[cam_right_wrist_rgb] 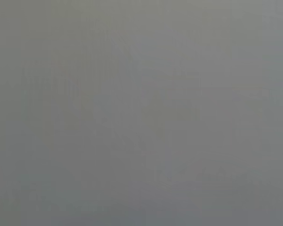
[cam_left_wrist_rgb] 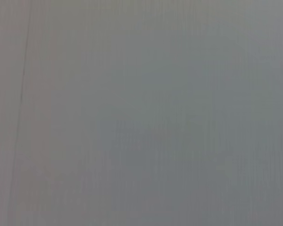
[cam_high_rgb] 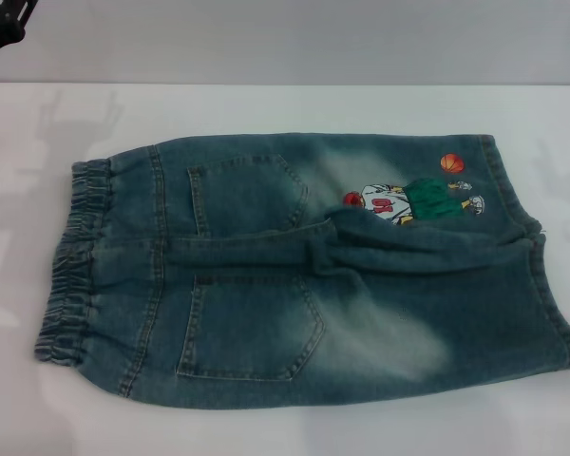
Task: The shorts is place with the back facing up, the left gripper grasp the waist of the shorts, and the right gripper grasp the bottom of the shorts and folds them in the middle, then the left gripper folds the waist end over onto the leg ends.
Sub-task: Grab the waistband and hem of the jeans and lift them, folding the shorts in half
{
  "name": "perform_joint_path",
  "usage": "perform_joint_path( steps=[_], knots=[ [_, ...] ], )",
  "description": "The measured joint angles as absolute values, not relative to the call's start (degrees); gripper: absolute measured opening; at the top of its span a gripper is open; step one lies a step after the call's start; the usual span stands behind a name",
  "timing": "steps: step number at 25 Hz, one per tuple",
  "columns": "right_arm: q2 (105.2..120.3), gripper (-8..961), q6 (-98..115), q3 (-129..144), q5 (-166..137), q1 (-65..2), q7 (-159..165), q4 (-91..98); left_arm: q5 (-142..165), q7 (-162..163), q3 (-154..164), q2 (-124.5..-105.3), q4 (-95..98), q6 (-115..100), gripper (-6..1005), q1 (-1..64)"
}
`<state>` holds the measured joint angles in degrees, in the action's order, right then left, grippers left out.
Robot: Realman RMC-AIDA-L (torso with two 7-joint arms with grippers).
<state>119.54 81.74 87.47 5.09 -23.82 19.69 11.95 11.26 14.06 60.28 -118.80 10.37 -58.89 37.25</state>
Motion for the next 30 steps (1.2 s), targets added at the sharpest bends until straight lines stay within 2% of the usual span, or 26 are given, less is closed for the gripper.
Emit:
perform_joint_path(
  steps=[8,19,23,25,30],
  knots=[
    [119.36,600,81.36,87.18,5.09,-24.44,19.69,11.95,11.27,13.67,60.4,-119.08,9.91,-60.69,844,36.76],
    [119.35,601,81.16,87.19,5.09,-24.7,19.69,11.89,11.91,17.16,65.05,-118.46,9.5,-60.69,807,37.35],
    [119.4,601,81.03,87.13,5.09,-24.64,19.69,11.56,14.78,25.99,74.25,-116.69,18.02,-55.58,781,35.1],
    [119.41,601,80.53,87.1,5.09,-24.67,19.75,11.23,20.76,36.94,78.74,-114.04,26.91,-49.24,781,32.37],
    [119.34,601,78.31,86.35,5.09,-24.99,19.87,10.89,31.55,51.82,80.04,-110.63,34.97,-46.2,782,30.95]
  ],
)
